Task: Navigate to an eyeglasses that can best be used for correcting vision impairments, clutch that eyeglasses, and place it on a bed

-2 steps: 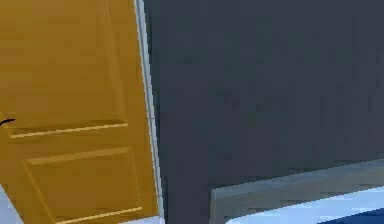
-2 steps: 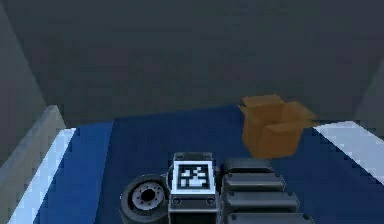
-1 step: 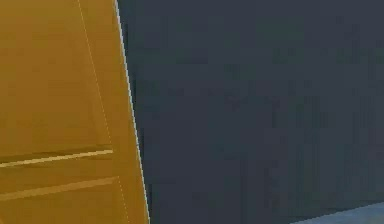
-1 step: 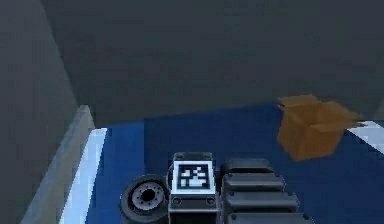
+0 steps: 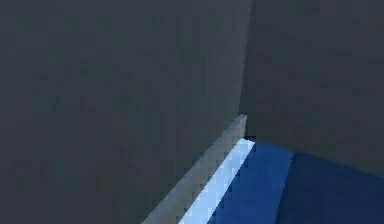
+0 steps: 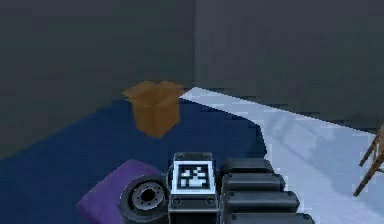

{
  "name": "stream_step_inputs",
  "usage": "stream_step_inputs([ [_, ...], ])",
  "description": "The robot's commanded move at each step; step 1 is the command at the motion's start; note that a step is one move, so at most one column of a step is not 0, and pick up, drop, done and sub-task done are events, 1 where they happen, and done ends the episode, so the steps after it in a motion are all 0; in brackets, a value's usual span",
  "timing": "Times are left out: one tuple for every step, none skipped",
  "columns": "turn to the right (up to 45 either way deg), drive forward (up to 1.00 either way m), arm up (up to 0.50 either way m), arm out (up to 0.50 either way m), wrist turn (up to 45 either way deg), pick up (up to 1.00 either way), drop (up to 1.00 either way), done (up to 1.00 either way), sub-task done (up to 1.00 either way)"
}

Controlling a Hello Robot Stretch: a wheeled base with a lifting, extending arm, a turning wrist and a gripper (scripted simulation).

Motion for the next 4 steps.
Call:
stream_step_inputs([
  [45.0,0.0,0.0,0.0,0.0,0.0,0.0,0.0,0.0],
  [45.0,0.0,0.0,0.0,0.0,0.0,0.0,0.0,0.0],
  [42.0,0.0,0.0,0.0,0.0,0.0,0.0,0.0,0.0],
  [-45.0,0.0,0.0,0.0,0.0,0.0,0.0,0.0,0.0],
])
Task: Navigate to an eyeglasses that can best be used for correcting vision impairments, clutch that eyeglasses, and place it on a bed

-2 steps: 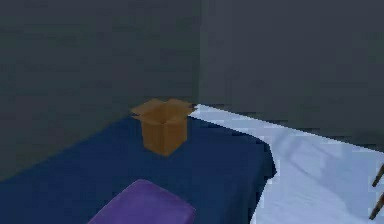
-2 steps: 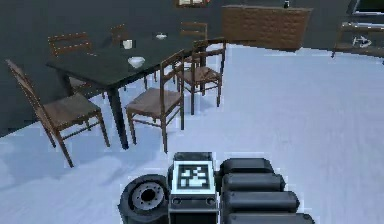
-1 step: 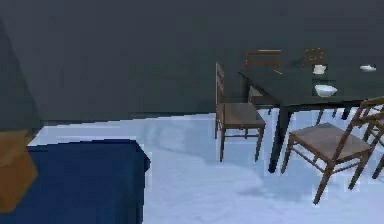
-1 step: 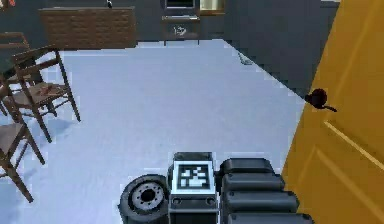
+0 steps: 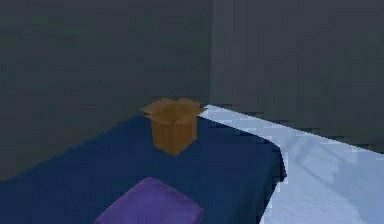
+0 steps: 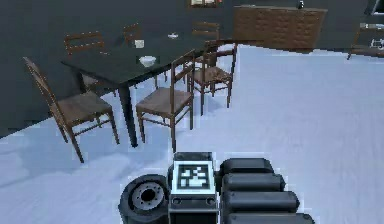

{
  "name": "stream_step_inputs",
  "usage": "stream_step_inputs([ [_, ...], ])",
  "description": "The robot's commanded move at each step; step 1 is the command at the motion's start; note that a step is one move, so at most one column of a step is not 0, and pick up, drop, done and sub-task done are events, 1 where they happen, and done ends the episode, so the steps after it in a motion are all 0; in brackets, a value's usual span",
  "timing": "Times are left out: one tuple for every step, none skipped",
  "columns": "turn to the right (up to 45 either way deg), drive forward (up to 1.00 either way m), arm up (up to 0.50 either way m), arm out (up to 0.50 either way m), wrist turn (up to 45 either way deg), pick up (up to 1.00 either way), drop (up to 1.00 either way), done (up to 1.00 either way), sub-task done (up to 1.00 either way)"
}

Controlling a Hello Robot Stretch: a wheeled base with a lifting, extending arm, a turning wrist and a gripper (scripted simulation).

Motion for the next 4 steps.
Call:
stream_step_inputs([
  [-45.0,0.0,0.0,0.0,0.0,0.0,0.0,0.0,0.0],
  [-45.0,0.0,0.0,0.0,0.0,0.0,0.0,0.0,0.0],
  [-36.0,0.0,0.0,0.0,0.0,0.0,0.0,0.0,0.0],
  [0.0,0.0,0.0,0.48,0.0,0.0,0.0,0.0,0.0],
])
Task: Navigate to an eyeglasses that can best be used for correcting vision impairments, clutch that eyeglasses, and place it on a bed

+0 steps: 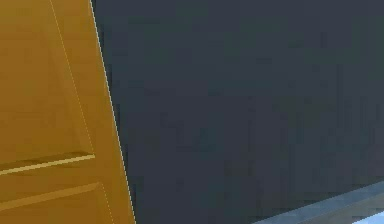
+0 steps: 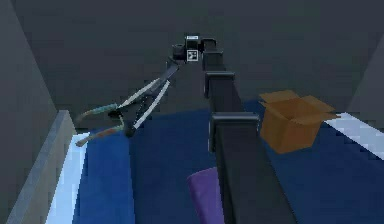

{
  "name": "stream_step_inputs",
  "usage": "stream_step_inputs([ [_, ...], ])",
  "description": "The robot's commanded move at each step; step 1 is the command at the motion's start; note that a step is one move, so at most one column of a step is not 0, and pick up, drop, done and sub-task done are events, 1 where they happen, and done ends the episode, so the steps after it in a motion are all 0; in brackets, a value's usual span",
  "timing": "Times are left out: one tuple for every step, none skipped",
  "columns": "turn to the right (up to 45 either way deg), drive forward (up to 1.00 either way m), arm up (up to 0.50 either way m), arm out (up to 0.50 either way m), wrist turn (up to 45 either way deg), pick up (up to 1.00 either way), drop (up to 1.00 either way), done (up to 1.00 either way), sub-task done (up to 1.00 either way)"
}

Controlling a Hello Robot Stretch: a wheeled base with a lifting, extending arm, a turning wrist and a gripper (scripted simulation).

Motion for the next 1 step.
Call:
stream_step_inputs([
  [0.0,0.0,0.0,0.0,45.0,0.0,0.0,0.0,0.0],
])
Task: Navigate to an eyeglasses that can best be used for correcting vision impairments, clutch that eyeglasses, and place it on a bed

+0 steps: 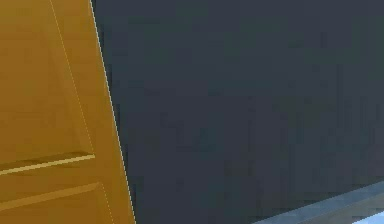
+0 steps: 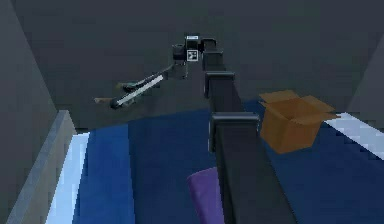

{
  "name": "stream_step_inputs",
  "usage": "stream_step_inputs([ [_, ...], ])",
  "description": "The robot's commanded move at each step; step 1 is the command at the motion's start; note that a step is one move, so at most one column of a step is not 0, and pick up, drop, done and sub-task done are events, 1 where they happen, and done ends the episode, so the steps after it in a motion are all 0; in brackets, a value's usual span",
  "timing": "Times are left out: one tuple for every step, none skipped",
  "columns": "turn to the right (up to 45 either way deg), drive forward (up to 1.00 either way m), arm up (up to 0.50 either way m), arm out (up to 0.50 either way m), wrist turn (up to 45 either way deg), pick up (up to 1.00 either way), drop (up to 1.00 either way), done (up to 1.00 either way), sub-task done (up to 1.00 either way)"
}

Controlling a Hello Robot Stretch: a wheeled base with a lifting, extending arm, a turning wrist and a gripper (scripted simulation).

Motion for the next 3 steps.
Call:
stream_step_inputs([
  [0.0,0.0,0.0,0.0,45.0,0.0,0.0,0.0,0.0],
  [0.0,0.0,0.0,0.0,45.0,0.0,0.0,0.0,0.0],
  [0.0,0.0,0.0,0.0,6.0,0.0,0.0,0.0,0.0],
])
